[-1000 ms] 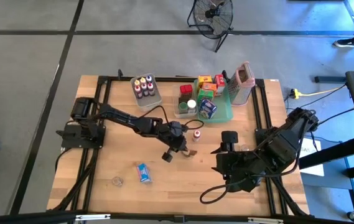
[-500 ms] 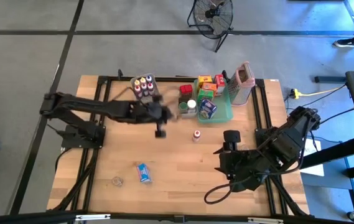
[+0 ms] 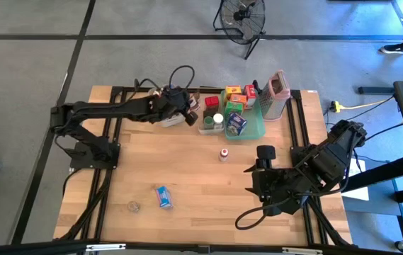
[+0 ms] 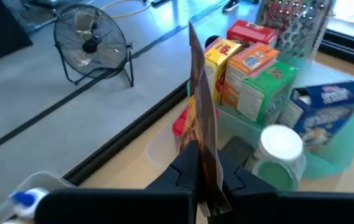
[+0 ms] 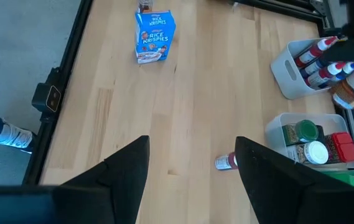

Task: Pick & Place Kitchen Items
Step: Put the orange seasoning pack into the white bin

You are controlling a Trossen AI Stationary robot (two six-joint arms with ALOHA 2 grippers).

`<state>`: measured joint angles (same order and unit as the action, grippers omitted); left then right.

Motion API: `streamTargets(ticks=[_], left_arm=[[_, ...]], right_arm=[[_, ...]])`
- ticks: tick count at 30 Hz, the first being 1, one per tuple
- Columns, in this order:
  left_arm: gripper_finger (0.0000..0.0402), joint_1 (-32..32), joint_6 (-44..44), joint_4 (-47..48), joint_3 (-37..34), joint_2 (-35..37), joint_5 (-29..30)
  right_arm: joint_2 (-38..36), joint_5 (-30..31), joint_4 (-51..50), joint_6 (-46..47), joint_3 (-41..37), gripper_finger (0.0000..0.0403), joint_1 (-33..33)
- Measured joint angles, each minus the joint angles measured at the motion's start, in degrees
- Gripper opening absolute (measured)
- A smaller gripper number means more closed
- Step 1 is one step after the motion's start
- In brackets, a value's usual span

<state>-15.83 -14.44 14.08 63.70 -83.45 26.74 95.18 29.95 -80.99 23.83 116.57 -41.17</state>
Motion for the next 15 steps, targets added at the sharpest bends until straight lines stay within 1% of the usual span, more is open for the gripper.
streamTargets(ticks=[2, 6, 12, 15], left_arm=[[0.0001, -1.1, 0.0, -1.9, 0.0, -2.1, -1.2], [0.0001, -3.2, 0.0, -6.4, 0.0, -5.9, -1.6], [0.0001, -6.4, -0.4, -7.7, 0.0, -10.2, -4.7], [0.0001, -7.3, 1.4, -9.3, 0.0, -12.1, -7.2]], right_arm=[[0.0, 0.2, -0.1, 0.3, 0.0, 0.0238, 0.0], [0.0, 1.3, -0.6, 1.5, 0.0, 0.0238, 0.0], [0.0, 1.6, -1.8, 3.8, 0.0, 0.0238, 0.0], [0.0, 2.0, -2.4, 4.3, 0.0, 0.0238, 0.0]])
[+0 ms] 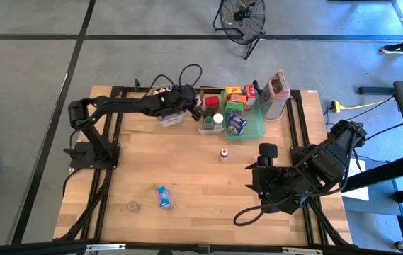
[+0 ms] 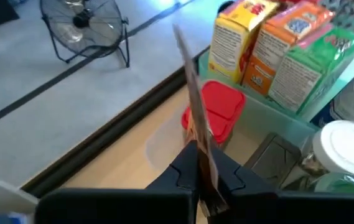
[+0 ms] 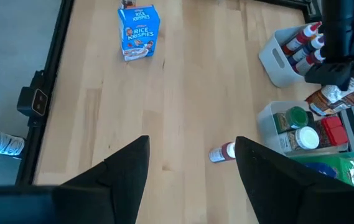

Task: Pick & Place Kitchen Items
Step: Put the orange seasoning pack into the white bin

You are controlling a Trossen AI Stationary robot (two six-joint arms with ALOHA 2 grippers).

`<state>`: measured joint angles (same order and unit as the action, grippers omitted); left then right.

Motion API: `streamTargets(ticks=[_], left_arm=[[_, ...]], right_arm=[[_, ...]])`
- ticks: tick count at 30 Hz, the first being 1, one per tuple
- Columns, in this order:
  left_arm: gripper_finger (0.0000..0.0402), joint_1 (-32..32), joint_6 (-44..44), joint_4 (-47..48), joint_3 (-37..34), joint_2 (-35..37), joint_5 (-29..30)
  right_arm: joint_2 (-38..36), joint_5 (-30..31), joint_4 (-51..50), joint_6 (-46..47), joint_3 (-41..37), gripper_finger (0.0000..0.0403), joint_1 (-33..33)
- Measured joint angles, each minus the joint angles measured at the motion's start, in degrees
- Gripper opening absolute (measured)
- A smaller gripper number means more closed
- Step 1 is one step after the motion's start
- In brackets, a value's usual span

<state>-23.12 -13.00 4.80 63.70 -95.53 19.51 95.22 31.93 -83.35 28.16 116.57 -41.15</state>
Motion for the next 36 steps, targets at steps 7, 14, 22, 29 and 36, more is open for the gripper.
streamTargets(ticks=[7, 14, 22, 29, 36], left_arm=[[0.0001, -0.8, 1.5, -3.7, 0.0, -2.7, -1.5], [0.0001, -3.1, 2.2, -4.9, 0.1, -3.9, -1.9], [0.0001, -4.2, 4.2, -5.2, 0.1, -6.5, -4.0], [0.0001, -4.2, 4.7, -5.0, 0.1, -9.2, -4.5], [0.0001, -4.2, 9.0, -6.5, 0.1, -9.5, -7.5]], right_arm=[[-0.1, 0.0, -0.8, 1.2, 0.0, 0.0238, 0.3], [-0.5, 0.4, -0.9, 1.4, 0.0, 0.0238, 0.5], [-0.7, 0.5, -0.9, 1.4, 0.0, 0.0238, 1.5], [-0.7, 0.6, -1.0, 1.4, 0.0, 0.0238, 2.0], [-0.7, 0.6, -1.2, 1.4, 0.0, 0.0238, 2.2]])
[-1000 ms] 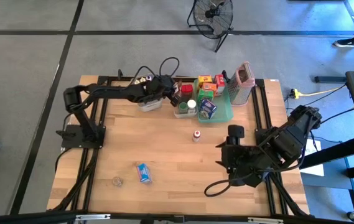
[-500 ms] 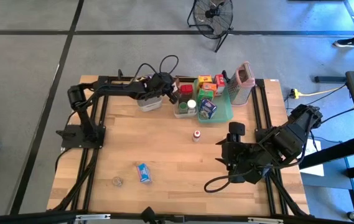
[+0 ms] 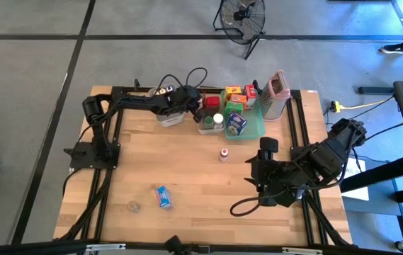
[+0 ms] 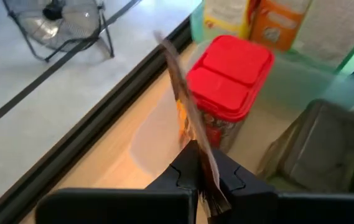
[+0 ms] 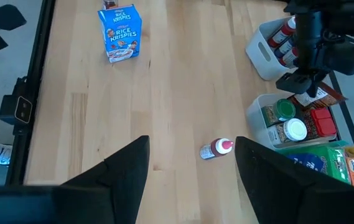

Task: Pick & Place Kitchen Items
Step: Put the orange seasoning pack into the white bin

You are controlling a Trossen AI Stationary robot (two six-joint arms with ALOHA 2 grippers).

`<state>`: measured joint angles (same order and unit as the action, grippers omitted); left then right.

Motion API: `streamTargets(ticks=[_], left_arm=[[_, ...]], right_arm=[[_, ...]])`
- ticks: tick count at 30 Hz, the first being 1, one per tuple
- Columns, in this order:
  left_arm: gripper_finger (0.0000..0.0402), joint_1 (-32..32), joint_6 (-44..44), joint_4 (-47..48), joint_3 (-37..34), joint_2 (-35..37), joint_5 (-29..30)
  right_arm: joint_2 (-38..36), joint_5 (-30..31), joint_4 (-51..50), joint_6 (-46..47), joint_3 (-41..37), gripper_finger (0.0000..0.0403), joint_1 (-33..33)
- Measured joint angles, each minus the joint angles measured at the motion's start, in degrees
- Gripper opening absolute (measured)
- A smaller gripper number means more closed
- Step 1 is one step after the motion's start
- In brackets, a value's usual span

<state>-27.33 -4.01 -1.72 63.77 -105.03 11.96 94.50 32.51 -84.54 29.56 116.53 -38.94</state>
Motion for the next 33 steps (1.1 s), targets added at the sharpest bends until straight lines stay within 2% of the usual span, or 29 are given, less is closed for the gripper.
streamTargets(ticks=[5, 18, 33], left_arm=[[0.0005, 0.0, -0.7, -2.3, 0.0, 0.0, -2.5], [0.0042, -0.2, -1.2, -1.1, 0.0, 0.0, -3.3], [0.0133, -0.3, -2.9, -1.1, 0.0, 0.0, -4.6]], right_arm=[[0.0, 0.0, -0.1, 0.0, 0.0, 0.0238, 0.0], [0.0, 0.0, -0.1, 0.0, 0.0, 0.0238, 0.0], [0.0, -1.1, 0.3, 0.0, 0.0, 0.0238, 0.0]])
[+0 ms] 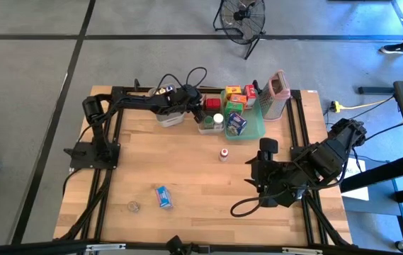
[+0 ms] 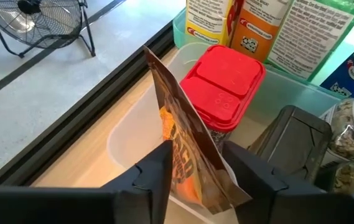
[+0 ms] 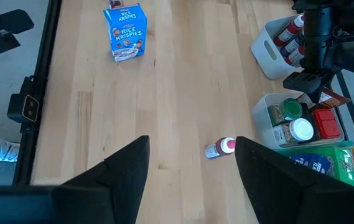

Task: Pick & Place Kitchen Items
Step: Put the orange seasoning pack into the white bin, then put the brown seasoning bottle into the white bin

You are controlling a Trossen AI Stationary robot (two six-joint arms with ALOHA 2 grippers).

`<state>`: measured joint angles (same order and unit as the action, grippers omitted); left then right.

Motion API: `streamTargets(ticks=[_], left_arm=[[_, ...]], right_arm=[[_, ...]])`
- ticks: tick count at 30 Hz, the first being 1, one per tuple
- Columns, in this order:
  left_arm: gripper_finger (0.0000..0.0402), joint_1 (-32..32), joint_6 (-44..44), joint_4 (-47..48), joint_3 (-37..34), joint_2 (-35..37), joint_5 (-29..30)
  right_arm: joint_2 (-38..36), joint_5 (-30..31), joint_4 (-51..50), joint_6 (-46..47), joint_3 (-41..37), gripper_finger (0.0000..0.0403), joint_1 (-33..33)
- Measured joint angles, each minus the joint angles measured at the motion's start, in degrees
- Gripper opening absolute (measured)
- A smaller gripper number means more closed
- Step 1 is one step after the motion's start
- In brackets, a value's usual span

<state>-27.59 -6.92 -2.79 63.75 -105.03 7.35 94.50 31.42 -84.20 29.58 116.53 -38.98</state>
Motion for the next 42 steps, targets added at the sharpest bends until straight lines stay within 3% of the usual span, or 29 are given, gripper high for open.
streamTargets(ticks=[14, 22, 31, 38, 42], left_arm=[[0.0170, 0.0, -0.7, 0.3, 0.0, 1.8, -1.0], [0.0165, 0.5, 1.1, 8.5, 0.0, 6.6, -1.1], [0.0168, 3.7, -1.4, 27.1, 0.0, 23.7, -3.4], [0.0168, 7.7, -5.1, 36.6, 0.0, 39.7, -15.8], [0.0169, 10.7, -10.0, 38.8, 0.0, 46.6, -19.9]], right_arm=[[0.0, -0.2, 0.6, 0.2, 0.0, 0.0238, 0.0], [0.0, -0.7, 1.3, 0.2, 0.0, 0.0238, 0.0], [0.0, -0.7, 1.7, 0.2, 0.0, 0.0238, -0.5], [0.0, -1.1, 1.9, 0.0, 0.0, 0.0238, -1.4], [0.0, -1.1, 2.3, -0.5, 0.0, 0.0238, -2.1]])
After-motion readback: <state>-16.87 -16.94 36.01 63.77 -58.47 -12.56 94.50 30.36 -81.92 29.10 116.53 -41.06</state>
